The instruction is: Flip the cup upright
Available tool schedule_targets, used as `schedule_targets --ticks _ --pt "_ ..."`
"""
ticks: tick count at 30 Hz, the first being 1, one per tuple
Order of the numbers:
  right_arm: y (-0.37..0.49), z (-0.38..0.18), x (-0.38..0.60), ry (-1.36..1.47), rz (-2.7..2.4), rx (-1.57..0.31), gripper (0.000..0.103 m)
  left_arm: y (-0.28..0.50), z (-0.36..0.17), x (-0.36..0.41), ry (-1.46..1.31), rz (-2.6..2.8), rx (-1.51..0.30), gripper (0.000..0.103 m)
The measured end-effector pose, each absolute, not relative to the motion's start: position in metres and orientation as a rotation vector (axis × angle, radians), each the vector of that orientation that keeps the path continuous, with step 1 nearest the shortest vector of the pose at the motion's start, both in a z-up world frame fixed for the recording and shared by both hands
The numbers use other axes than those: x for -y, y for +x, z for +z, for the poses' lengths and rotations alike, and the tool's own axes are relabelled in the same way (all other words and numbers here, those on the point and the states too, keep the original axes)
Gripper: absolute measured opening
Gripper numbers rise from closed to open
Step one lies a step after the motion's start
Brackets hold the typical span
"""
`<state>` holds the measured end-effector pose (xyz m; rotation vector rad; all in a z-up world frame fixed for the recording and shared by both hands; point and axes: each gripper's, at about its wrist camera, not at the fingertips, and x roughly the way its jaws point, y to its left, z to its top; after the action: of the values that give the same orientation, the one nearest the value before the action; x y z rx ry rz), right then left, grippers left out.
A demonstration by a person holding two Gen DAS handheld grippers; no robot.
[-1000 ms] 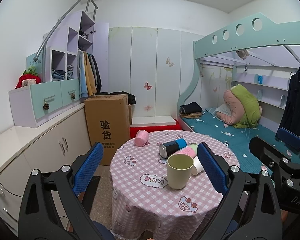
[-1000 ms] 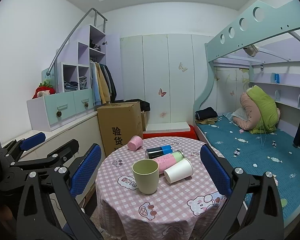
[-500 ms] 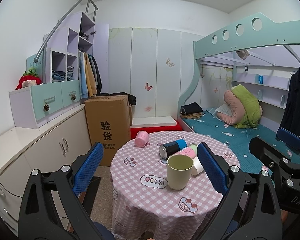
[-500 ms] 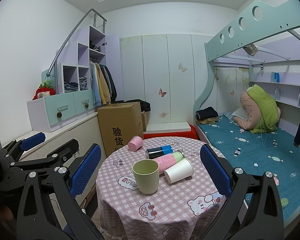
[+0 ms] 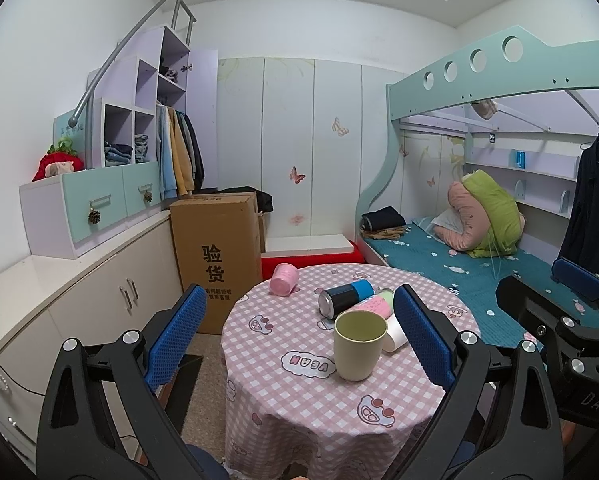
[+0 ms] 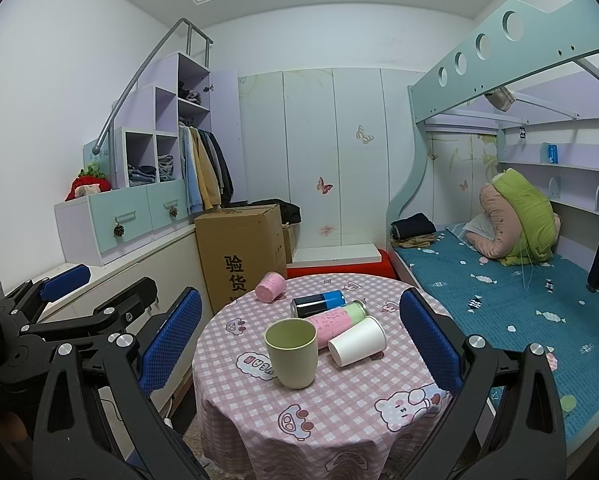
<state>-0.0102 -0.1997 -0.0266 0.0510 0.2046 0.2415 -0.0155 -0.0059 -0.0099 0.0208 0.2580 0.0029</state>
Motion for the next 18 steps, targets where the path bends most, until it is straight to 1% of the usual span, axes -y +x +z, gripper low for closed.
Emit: schedule_targets --ticks 18 --pt "-0.0104 -0.0255 0.1961 0.058 0.246 -0.21 0.096 -0.0161 -0.0062 0.0062 0.024 0.008 -0.254 0.095"
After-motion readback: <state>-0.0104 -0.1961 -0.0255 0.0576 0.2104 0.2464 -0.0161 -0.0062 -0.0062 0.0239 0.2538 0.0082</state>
